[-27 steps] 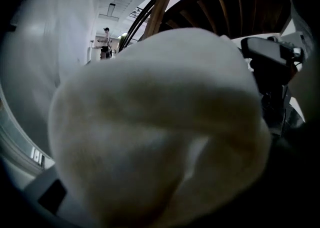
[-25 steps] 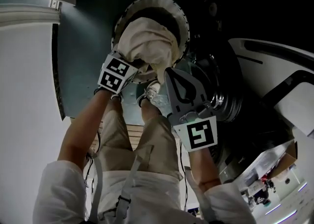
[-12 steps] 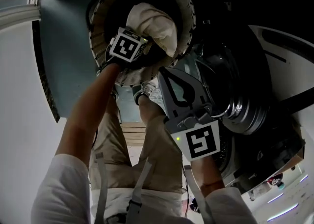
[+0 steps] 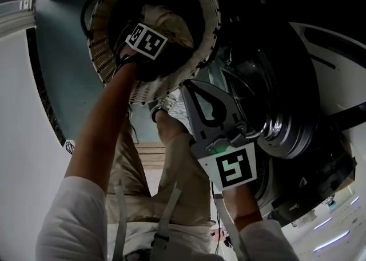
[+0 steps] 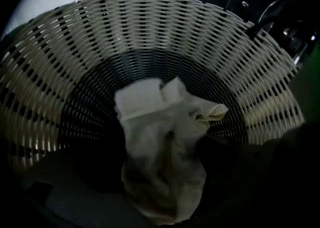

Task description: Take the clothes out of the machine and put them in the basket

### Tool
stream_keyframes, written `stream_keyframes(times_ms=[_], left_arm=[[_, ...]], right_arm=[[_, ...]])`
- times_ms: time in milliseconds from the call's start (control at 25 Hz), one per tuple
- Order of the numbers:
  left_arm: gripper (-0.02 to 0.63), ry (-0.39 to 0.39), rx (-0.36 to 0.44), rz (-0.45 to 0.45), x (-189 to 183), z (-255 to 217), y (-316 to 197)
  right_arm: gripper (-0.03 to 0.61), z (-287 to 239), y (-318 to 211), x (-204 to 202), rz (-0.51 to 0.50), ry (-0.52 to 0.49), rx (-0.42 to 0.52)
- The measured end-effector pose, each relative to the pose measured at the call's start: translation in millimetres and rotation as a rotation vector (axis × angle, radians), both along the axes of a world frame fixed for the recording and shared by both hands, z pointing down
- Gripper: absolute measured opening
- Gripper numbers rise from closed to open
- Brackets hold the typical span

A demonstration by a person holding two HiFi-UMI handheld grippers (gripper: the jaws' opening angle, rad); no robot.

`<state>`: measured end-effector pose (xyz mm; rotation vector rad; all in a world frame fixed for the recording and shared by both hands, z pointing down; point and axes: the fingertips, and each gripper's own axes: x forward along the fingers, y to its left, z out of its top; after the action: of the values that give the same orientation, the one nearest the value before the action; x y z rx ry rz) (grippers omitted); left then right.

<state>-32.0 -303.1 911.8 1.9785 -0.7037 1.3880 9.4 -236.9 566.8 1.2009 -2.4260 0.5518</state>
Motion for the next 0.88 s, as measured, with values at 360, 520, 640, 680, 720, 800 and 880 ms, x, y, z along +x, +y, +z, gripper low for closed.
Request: stream_keyframes(times_ms=[360,520,640,680,720,800,880], left_arm=[[0.506,0.064,0.065,0.017,-1,-89,-10],[0.502,0.123,0.086,-0.035,-10,-152,-16],[0.285,0.16,0.15,-0.086,-26,-209,-24],[0.188,0.173,0.19,-0.109,-33,-230,-29],[0.144,0.194,0.226,-0.137,-39,-252,-34],[0.056,0.243,0.279,-0.201,-53,-296,-40],[0.014,0.283,0.317,-0.244,-68,-337,-41]], right_arm=[[0.014,-68,-5,-20,-0.015,-0.017,0.029],[0.014,-115,-10,-27,-0.028,-0.007,0.072],[0.014,-154,-12,-33,-0.031,0.003,0.097],[0.014,-167,-12,-35,-0.029,0.007,0.105],[0.014,-180,-12,-36,-0.026,0.01,0.112],[0.014,-207,-12,-38,-0.018,0.016,0.126],[0.014,-234,-12,-41,-0.011,0.02,0.147]])
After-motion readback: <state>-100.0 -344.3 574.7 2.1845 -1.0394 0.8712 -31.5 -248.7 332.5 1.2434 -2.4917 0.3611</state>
